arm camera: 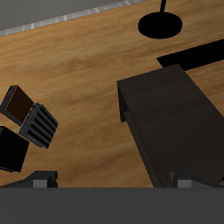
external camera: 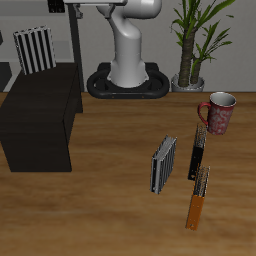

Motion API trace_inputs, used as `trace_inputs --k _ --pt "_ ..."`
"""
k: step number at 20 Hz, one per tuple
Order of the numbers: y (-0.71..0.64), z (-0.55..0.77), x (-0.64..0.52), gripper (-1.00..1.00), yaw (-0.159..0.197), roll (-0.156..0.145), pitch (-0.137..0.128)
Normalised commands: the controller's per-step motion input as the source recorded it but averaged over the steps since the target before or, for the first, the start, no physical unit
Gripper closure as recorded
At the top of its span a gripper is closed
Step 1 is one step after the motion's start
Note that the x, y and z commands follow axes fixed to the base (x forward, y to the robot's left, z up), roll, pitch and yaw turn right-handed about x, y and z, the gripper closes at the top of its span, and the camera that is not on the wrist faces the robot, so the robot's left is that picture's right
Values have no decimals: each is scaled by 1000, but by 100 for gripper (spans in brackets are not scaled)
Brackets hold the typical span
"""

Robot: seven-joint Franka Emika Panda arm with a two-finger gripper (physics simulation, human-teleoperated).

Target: Place the right striped book upright on top of the shelf and place the red mug on top of the shelf

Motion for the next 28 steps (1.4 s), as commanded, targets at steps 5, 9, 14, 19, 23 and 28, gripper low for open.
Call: trace_inputs --k 5,9,14,19,23,28 --pt "576 -123 532 -100 107 2 63" --pt "607 -118 427 -100 110 -13 39" --pt "506 -66 458 -100 64 7 31" --pt "413 -65 382 -100 13 -4 36" --pt "708 -214 44 -100 34 42 24" --pt "722 -221 -285 -100 55 50 -7"
